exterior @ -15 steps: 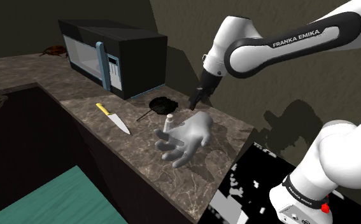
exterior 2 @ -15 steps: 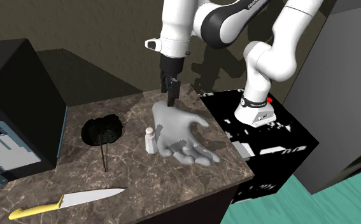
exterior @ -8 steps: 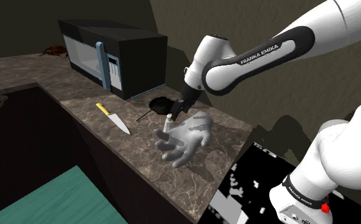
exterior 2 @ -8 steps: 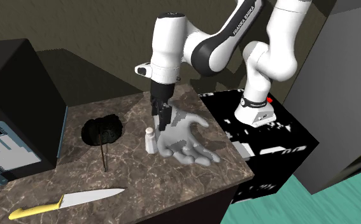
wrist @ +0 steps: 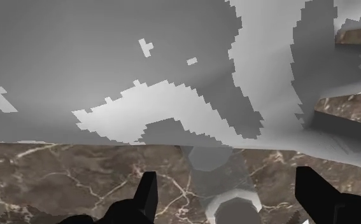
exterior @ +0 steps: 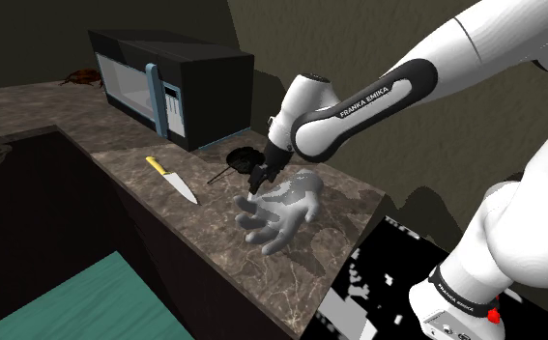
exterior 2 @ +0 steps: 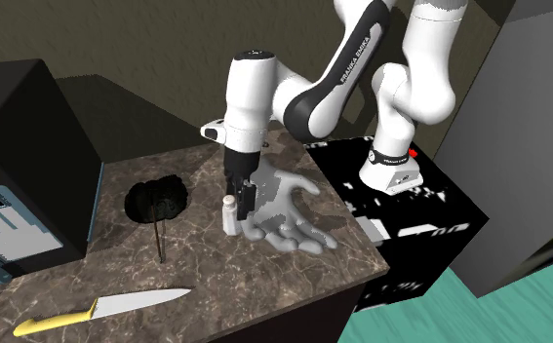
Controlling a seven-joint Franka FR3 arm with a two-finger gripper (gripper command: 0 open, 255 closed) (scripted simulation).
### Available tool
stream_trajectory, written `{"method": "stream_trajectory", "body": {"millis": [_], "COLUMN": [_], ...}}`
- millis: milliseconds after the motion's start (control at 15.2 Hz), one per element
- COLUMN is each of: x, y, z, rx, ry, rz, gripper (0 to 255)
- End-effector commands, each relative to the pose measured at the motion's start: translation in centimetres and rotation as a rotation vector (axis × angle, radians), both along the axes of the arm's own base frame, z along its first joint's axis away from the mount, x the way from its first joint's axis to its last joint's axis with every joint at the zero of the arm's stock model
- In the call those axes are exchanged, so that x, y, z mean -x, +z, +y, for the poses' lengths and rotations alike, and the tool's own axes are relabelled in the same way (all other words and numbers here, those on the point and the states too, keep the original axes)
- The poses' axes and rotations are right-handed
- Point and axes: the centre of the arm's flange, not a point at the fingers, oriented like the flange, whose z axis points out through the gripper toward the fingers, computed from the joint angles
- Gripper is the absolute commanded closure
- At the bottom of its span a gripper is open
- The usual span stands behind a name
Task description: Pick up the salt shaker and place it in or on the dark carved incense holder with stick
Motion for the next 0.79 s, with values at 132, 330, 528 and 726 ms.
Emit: {"method": "stream_trajectory", "body": {"millis": [132, 330, 528, 726], "x": [-0.15, -0.15, -0.15, -0.15], "y": [-0.61, -0.61, -0.61, -0.61], "z": [0.17, 0.17, 0.17, 0.17], "rx": [0.000, 0.000, 0.000, 0.000], "ry": [0.000, 0.000, 0.000, 0.000], "rz": [-0.001, -0.001, -0.001, -0.001], "gripper": [0, 0, 255, 255]}}
